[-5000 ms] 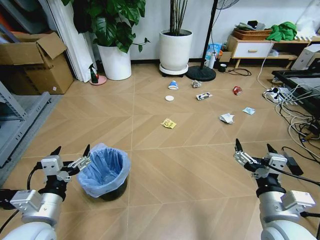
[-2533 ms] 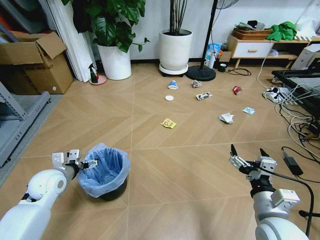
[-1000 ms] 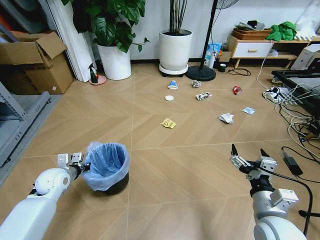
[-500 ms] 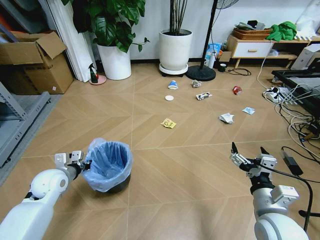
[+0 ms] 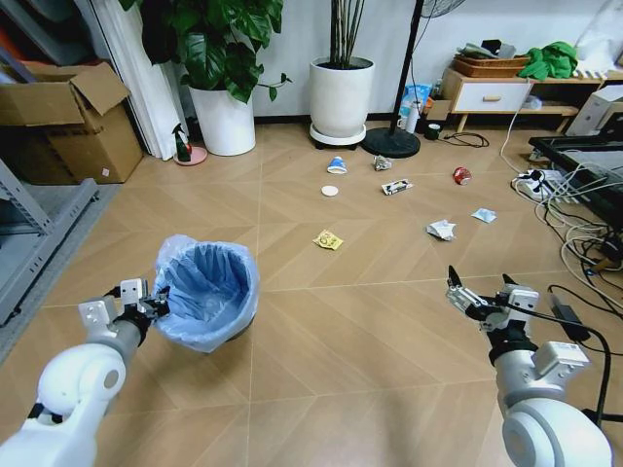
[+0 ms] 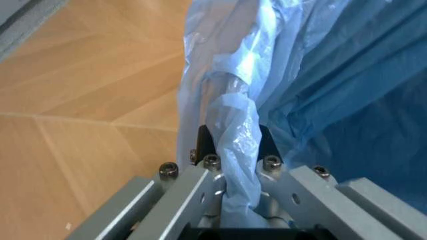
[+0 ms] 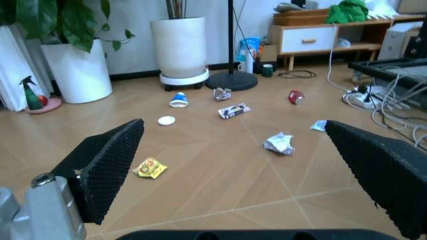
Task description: Pick up the trash bin and place the garbage on the floor into it.
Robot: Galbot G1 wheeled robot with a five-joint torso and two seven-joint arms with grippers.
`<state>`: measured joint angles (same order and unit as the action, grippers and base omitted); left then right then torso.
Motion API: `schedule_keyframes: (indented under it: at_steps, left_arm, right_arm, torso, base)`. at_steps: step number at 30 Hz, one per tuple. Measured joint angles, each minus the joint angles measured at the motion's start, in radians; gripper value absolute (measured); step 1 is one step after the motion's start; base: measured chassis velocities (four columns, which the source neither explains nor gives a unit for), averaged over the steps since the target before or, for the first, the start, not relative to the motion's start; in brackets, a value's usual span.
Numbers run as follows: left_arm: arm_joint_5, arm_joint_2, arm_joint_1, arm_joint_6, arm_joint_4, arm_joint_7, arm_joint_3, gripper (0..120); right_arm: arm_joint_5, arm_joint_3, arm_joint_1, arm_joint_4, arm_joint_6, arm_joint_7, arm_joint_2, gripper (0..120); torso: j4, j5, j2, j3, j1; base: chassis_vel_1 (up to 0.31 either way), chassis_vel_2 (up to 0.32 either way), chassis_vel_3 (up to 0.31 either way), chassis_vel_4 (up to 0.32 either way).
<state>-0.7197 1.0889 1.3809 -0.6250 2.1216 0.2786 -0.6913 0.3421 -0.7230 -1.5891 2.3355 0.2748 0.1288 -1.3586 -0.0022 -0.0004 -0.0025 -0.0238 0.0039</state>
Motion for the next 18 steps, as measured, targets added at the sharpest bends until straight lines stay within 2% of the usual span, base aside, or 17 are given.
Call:
schedule_keyframes:
  at_steps: [6, 18]
  left_arm:
    - [0.051, 0.05, 0.054, 0.001, 0.061, -0.018, -0.045, 0]
    - [0.061, 0.041, 0.056, -0.005, 0.077, -0.019, -0.033, 0]
  right_arm:
    - [-0.009, -0.008, 0.003, 0.0, -0.001, -0.026, 0.016, 100]
    - [-0.029, -0.008, -0.012, 0.002, -0.013, -0.053, 0.011, 100]
  torso:
    - [0.0001, -0.0005, 0.0, 0.0, 0.0]
    - [0.0, -0.0005, 0.0, 0.0, 0.0]
  base:
    - [0.0, 0.0, 0.0, 0.0]
    - [-0.006, 0.005, 0.004, -0.005]
